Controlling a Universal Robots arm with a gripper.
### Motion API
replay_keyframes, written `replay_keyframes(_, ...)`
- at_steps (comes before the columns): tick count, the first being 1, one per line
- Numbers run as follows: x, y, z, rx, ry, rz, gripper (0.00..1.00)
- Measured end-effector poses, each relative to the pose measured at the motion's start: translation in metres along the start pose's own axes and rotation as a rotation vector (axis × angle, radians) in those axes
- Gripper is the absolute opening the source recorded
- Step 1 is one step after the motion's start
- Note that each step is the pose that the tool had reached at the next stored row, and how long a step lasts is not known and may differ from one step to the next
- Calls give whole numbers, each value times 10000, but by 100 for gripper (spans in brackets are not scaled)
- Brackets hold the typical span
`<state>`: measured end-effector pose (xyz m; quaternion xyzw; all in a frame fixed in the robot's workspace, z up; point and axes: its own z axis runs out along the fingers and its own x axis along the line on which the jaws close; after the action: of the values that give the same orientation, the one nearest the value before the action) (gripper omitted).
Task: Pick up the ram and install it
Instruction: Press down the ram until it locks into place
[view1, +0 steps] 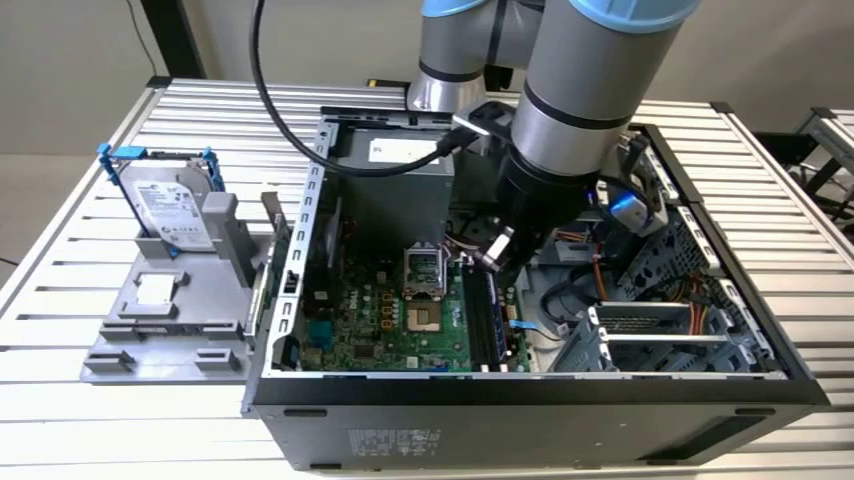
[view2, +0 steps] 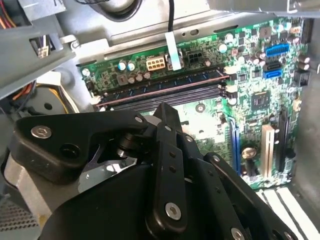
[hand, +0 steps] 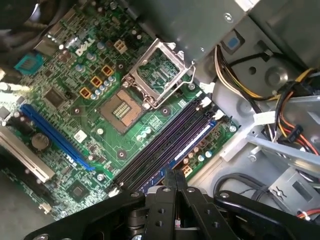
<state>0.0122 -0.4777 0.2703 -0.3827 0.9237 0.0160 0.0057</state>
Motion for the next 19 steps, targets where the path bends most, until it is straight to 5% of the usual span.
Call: replay_keyframes(19,-1,-1,-1,0,7,-2808,0)
